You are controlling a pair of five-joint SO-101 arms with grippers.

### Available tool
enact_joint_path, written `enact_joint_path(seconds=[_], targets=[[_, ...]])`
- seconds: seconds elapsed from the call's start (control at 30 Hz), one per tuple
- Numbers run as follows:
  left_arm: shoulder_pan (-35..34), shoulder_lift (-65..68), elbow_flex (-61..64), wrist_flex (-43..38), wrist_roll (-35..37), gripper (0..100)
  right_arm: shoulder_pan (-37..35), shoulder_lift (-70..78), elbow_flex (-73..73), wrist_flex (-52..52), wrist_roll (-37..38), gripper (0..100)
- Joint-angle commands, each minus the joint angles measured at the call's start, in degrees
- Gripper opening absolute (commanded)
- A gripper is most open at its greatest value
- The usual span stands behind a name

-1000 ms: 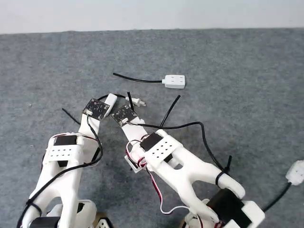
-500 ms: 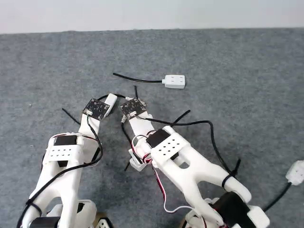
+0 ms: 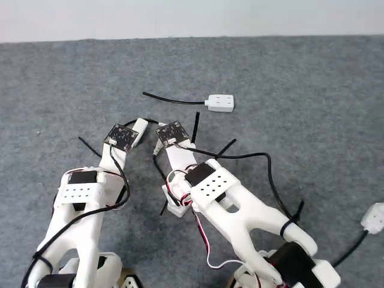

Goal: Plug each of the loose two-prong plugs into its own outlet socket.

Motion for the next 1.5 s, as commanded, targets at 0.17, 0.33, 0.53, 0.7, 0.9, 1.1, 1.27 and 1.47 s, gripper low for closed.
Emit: enact_joint_path(seconds=[0.17, 0.33, 0.53, 0.7, 0.9, 1.1, 1.27, 1.47], targets=[[-0.1, -0.1, -2.8, -1.2, -0.6, 1, -0.4, 4.5, -1.4, -4.6, 1.6, 24.8], [-0.2, -0.4, -2.6, -1.1, -0.6, 1, 0.0, 5.0, -1.8, -3.5, 4.8, 14.5], [-0.2, -0.4, -2.6, -1.1, -0.6, 1, 0.2, 5.0, -1.8, -2.2, 4.8, 17.8], [-0.2, -0.4, -2.6, -1.1, -0.6, 1, 2.3, 4.9, -2.1, -2.3, 4.8, 5.9], [-0.2, -0.4, -2.6, -1.2, -0.6, 1, 7.0, 4.4, -4.7, 1.5, 7.1, 15.4], [-0.2, -0.4, -2.6, -1.2, -0.6, 1, 8.5, 5.0, -7.0, 4.4, 4.7, 32.0], [-0.2, -0.4, -2.6, -1.2, -0.6, 1, 13.0, 4.5, -7.6, 4.4, 4.8, 21.4], [0.1, -0.4, -2.6, -1.2, -0.6, 1, 20.1, 4.4, -9.8, 7.3, 6.1, 22.5]])
